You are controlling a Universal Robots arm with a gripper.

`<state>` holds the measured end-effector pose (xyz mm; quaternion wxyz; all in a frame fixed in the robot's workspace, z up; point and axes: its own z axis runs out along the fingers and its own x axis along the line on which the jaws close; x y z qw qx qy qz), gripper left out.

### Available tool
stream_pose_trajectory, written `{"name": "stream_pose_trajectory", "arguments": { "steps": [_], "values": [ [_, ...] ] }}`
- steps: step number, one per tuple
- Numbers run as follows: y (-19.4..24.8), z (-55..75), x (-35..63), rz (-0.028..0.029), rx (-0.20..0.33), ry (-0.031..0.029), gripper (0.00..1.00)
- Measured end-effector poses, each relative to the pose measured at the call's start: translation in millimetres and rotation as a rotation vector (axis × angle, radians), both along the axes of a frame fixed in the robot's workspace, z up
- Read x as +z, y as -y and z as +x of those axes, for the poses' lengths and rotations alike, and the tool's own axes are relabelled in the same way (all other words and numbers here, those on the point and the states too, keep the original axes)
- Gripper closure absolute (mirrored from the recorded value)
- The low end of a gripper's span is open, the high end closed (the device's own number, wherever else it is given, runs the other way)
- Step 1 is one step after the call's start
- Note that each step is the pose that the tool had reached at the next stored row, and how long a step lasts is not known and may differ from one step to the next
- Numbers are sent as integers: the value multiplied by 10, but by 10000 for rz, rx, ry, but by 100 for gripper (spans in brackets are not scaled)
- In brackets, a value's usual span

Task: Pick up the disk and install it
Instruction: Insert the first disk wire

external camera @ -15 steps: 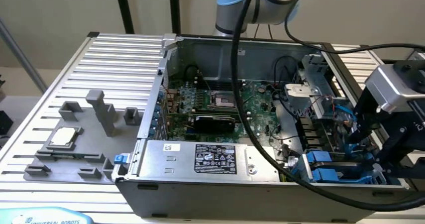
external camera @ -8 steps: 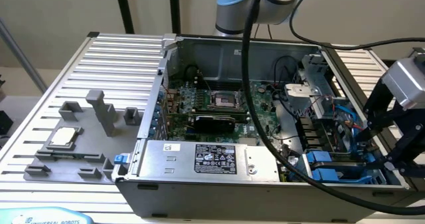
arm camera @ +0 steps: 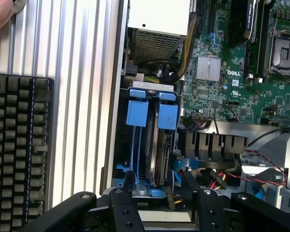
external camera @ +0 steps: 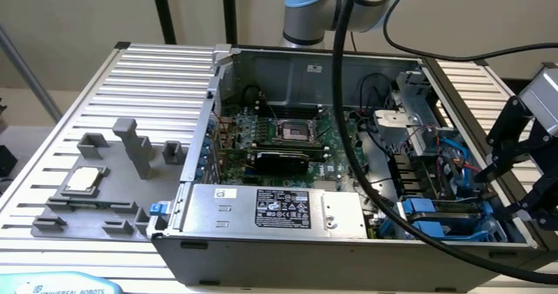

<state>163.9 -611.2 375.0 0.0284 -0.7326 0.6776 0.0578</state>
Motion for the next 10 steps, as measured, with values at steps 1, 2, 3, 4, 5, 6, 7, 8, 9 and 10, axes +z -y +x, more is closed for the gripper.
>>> {"name": "stream_pose_trajectory", "arguments": {
  "steps": [1, 2, 3, 4, 5, 6, 7, 8, 9, 10],
  "values": [
    [0, 5, -16, -2, 80, -2, 49],
    [0, 10, -34, -2, 169, -2, 49],
    [1, 15, -52, -1, 262, -2, 49],
    [0, 21, -68, -2, 353, -2, 49],
    [1, 25, -84, -1, 438, -2, 49],
    [1, 30, -99, -2, 518, -2, 49],
    [0, 35, -114, -2, 593, -3, 49],
    [0, 40, -129, -3, 669, -2, 49],
    [0, 45, -143, -3, 738, -2, 49],
    [0, 48, -157, -2, 809, -2, 49]
  ]
}}
